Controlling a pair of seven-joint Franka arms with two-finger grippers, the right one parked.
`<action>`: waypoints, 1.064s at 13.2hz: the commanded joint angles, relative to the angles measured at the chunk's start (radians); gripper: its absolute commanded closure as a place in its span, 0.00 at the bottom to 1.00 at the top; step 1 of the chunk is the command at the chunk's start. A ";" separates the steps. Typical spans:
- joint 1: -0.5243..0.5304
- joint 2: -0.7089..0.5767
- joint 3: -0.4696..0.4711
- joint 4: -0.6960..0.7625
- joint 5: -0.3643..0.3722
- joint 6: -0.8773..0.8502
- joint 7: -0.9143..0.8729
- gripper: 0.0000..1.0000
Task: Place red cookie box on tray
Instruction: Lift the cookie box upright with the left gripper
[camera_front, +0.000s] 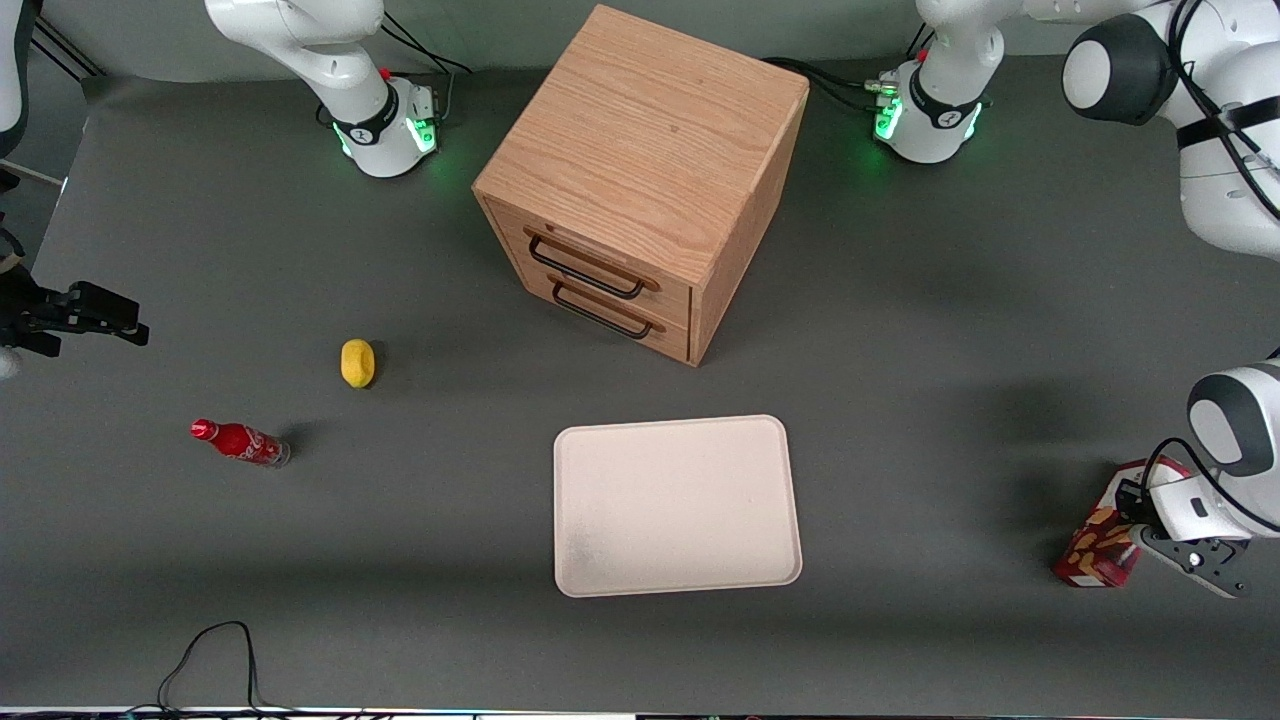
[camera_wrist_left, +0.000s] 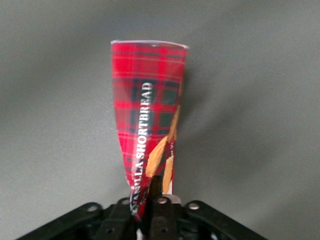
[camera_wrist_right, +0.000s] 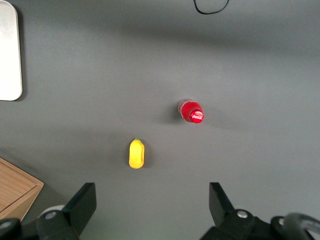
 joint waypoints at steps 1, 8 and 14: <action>-0.013 -0.013 0.008 0.046 -0.008 -0.084 -0.017 1.00; -0.012 -0.078 0.023 0.250 -0.002 -0.446 -0.194 1.00; 0.010 -0.214 0.024 0.255 0.032 -0.597 -0.351 1.00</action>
